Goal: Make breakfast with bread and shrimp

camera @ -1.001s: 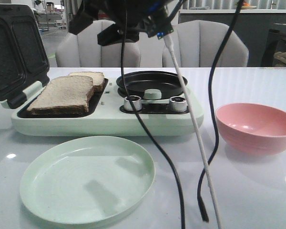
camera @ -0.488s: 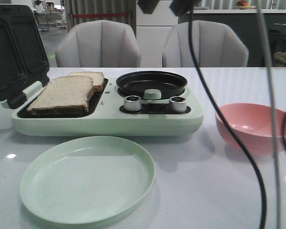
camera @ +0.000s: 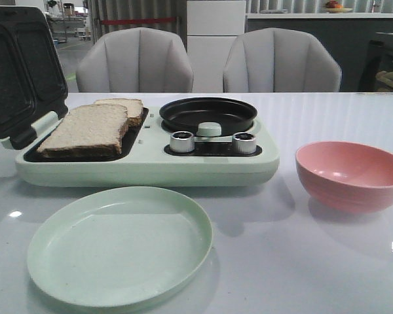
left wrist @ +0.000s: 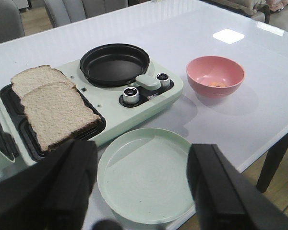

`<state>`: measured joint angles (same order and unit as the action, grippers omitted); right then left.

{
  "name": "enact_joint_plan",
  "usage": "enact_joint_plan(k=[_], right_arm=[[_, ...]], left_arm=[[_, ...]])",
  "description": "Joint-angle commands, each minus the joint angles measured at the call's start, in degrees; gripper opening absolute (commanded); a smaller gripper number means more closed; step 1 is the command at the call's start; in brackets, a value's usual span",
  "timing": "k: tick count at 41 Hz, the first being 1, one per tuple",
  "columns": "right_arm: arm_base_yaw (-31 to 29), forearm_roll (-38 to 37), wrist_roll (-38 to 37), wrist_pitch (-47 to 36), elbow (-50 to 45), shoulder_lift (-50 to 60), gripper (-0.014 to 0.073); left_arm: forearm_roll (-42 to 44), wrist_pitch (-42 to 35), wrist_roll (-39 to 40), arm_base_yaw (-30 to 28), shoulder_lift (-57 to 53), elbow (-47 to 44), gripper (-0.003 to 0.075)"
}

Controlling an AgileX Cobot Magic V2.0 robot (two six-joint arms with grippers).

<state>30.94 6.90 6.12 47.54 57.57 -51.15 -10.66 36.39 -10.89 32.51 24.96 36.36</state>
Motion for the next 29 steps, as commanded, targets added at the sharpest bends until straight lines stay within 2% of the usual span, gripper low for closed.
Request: enact_joint_plan(k=[1,10,29], right_arm=[[-0.3,-2.0,-1.5,-2.8,-1.6,5.7,0.0483],[-0.3,-9.4,-9.1,2.6,-6.4,13.6,0.0483],[-0.3,-9.2,-9.2,4.0,-7.6,15.2,0.0483]], left_arm=[[-0.9,-4.8,0.1,0.2,0.3,1.7,0.0459],[-0.9,-4.8,0.1,0.2,0.3,1.7,0.0459],[-0.7,-4.5,0.1,0.2,0.3,1.7,0.0459]])
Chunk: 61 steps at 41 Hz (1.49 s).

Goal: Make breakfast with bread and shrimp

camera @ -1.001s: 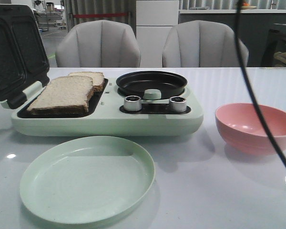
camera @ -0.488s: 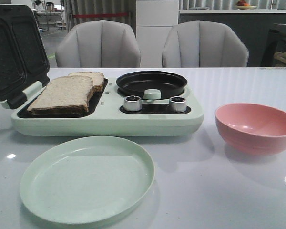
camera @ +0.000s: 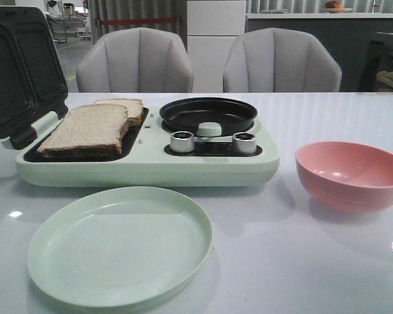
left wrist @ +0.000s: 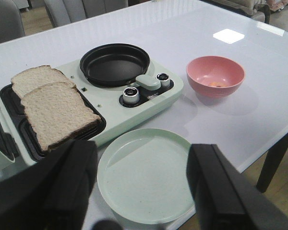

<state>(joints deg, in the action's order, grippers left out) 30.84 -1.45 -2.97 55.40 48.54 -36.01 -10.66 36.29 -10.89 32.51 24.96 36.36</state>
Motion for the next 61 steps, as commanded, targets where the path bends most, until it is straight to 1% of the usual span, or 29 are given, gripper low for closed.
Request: enact_joint_plan(k=[1,3,8,16,18,21,23,25,29,31,33,35,39,43,48,50,55,57,61], right_arm=[[-0.2,-0.8,-0.1,-3.9,1.4,0.1,0.0483],[-0.2,-0.8,-0.1,-3.9,1.4,0.1,0.0483],[-0.2,-0.8,-0.1,-3.9,1.4,0.1,0.0483],[-0.2,-0.9,-0.1,-3.4,1.4,0.1,0.0483],[-0.2,-0.9,-0.1,-3.4,1.4,0.1,0.0483],[-0.2,-0.9,-0.1,-3.4,1.4,0.1,0.0483],[-0.2,-0.9,-0.1,-3.4,1.4,0.1,0.0483],[-0.2,-0.9,-0.1,-3.4,1.4,0.1,0.0483],[-0.2,-0.9,-0.1,-3.4,1.4,0.1,0.0483],[-0.2,-0.9,-0.1,-3.4,1.4,0.1,0.0483],[-0.2,-0.9,-0.1,-3.4,1.4,0.1,0.0483],[-0.2,-0.9,-0.1,-3.4,1.4,0.1,0.0483],[-0.2,-0.9,-0.1,-3.4,1.4,0.1,0.0483],[-0.2,-0.9,-0.1,-3.4,1.4,0.1,0.0483],[-0.2,-0.9,-0.1,-3.4,1.4,0.1,0.0483],[-0.2,-0.9,-0.1,-3.4,1.4,0.1,0.0483],[-0.2,-0.9,-0.1,-3.4,1.4,0.1,0.0483],[-0.2,-0.9,-0.1,-3.4,1.4,0.1,0.0483],[-0.2,-0.9,-0.1,-3.4,1.4,0.1,0.0483]], left_arm=[[-0.4,-4.2,0.1,0.2,0.5,1.7,0.0459],[0.5,-3.8,0.1,0.2,0.8,2.0,0.0459],[3.6,0.3,0.1,0.2,3.9,4.5,0.0459],[6.6,3.4,0.1,0.2,12.3,12.8,0.0459],[8.4,3.9,1.5,0.2,14.5,15.1,0.0459],[13.7,4.7,6.1,0.2,17.8,18.5,0.0459],[19.4,6.1,10.2,0.2,20.7,21.2,0.0459],[24.1,8.0,12.9,0.2,23.2,23.3,0.0459],[30.4,13.6,17.3,-0.1,28.4,28.9,0.0459],[31.7,15.7,17.9,-1.2,30.8,31.5,0.0459],[31.5,17.5,17.9,-3.6,33.0,34.3,0.0457],[31.2,18.9,17.7,-6.4,35.0,36.6,0.0438],[25.8,18.6,13.2,-13.3,38.1,39.9,0.0385],[15.4,16.9,5.7,-23.0,40.2,42.3,0.0372],[1.1,16.1,-4.2,-33.8,42.3,43.2,0.0360],[-3.7,16.2,-7.1,-38.6,43.1,43.2,0.0324],[-15.1,15.9,-13.8,-48.4,45.7,43.2,0.0185],[-18.9,15.9,-15.9,-51.0,46.7,43.2,0.0164],[-23.2,15.2,-18.5,-54.3,49.2,43.2,0.0162]])
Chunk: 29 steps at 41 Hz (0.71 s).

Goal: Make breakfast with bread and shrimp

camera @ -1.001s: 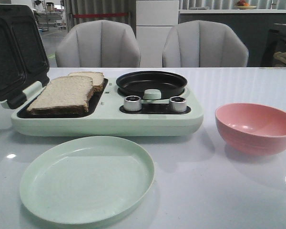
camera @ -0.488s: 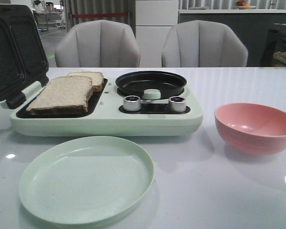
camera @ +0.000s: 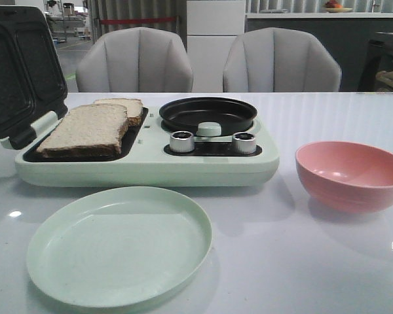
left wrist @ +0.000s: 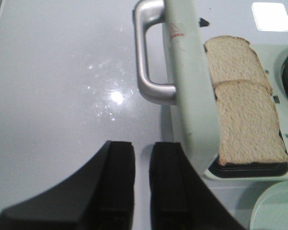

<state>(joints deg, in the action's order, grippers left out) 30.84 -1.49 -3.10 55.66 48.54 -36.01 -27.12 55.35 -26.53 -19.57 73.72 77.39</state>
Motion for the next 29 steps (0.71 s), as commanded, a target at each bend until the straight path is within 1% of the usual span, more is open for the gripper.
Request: enact_joint_plan(k=[1,11,16,22,29], right_arm=[[-0.2,-0.9,0.0,-3.6,1.4,0.1,0.0483],[-0.2,-0.9,0.0,-3.6,1.4,0.1,0.0483],[-0.2,-0.9,0.0,-3.6,1.4,0.1,0.0483],[-0.2,-0.9,0.0,-3.6,1.4,0.1,0.0483],[-0.2,-0.9,0.0,-3.6,1.4,0.1,0.0483]], left_arm=[[-7.4,-4.1,-3.0,-2.4,1.2,2.2,0.0162],[-7.6,-8.9,-3.4,-2.5,9.5,2.3,0.0162],[-10.4,-8.9,-6.1,-2.4,13.3,3.0,0.0162],[-11.6,-9.8,-6.6,-1.5,17.9,6.2,0.0162],[-11.4,-11.4,-6.6,1.4,22.4,10.5,0.0162]])
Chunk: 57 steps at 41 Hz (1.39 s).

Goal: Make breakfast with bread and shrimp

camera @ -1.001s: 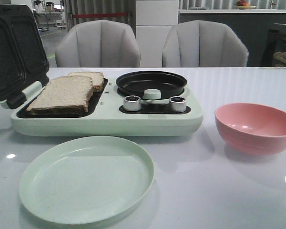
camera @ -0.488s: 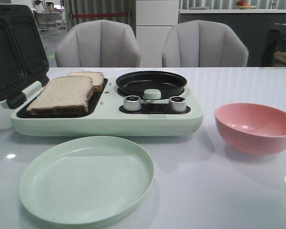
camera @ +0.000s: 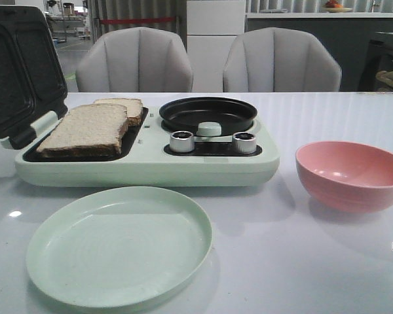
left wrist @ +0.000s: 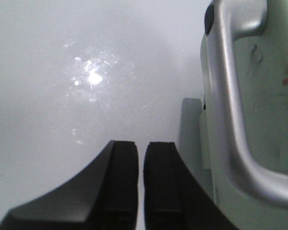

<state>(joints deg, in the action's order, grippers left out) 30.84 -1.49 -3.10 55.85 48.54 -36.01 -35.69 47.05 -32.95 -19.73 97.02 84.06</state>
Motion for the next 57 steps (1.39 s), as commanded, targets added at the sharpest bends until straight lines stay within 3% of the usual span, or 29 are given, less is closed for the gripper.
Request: enact_joint_plan(k=[1,22,38,57], right_arm=[[-0.2,-0.9,0.0,-3.8,1.4,0.1,0.0483],[-0.2,-0.9,0.0,-3.8,1.4,0.1,0.0483],[-0.2,-0.9,0.0,-3.8,1.4,0.1,0.0483],[-0.2,-0.9,0.0,-3.8,1.4,0.1,0.0483]], left_arm=[[-2.8,-3.2,-0.2,2.1,-0.2,4.4,0.0162],[-2.6,-1.7,-0.2,11.0,3.1,10.8,0.0162],[-2.6,-2.0,-0.2,22.7,3.1,11.0,0.0162],[5.0,-2.4,-0.2,35.0,-1.3,11.0,0.0168]])
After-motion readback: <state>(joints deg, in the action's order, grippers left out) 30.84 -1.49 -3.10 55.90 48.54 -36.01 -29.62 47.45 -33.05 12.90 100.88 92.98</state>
